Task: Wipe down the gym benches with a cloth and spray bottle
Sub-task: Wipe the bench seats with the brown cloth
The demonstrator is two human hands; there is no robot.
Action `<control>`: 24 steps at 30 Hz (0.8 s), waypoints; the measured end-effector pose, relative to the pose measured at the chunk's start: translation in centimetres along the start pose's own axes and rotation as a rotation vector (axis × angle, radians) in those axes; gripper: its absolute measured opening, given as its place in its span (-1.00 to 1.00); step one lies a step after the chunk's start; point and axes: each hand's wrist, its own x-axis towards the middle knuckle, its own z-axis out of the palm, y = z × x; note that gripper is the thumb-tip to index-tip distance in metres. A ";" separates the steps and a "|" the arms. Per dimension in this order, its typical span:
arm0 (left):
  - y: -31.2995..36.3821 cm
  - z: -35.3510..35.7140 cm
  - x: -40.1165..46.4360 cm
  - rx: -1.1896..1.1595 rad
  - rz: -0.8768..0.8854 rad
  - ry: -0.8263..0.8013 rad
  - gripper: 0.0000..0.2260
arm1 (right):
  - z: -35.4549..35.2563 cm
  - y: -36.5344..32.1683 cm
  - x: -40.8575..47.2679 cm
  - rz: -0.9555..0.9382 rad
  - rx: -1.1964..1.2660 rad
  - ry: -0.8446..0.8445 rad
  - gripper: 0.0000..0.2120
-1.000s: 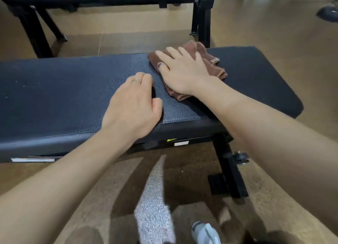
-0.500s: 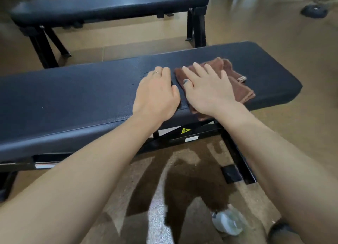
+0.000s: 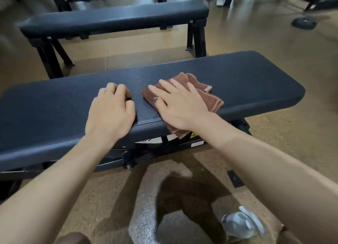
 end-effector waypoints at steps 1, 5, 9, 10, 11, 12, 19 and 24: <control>-0.3 0.0 0.0 -0.008 -0.004 -0.004 -0.67 | -0.3 1.2 0.0 -0.001 -0.001 -0.010 -0.52; -0.6 0.1 -0.2 0.029 0.039 0.003 -0.71 | -2.3 9.2 -0.7 0.225 -0.045 0.001 -0.52; -0.2 0.5 0.2 0.088 0.054 0.004 -0.72 | -2.4 10.6 -1.2 0.421 -0.082 -0.030 -0.49; -0.3 0.6 0.2 0.098 0.060 0.010 -0.73 | -1.9 9.1 -1.1 0.416 -0.100 -0.018 -0.48; -0.4 0.6 0.2 0.106 0.065 0.017 -0.76 | -1.4 7.2 -0.9 0.383 -0.120 0.005 -0.48; -0.5 0.7 0.2 0.110 0.066 0.019 -0.78 | -0.8 4.9 -0.7 0.328 -0.130 0.026 -0.47; -0.7 0.3 0.0 0.085 0.073 -0.014 -0.81 | 1.4 -5.1 0.1 0.087 -0.015 0.051 -0.50; -1.1 0.0 -0.3 0.023 0.069 -0.033 -0.82 | 0.1 1.5 -2.4 0.181 -0.077 0.102 -0.53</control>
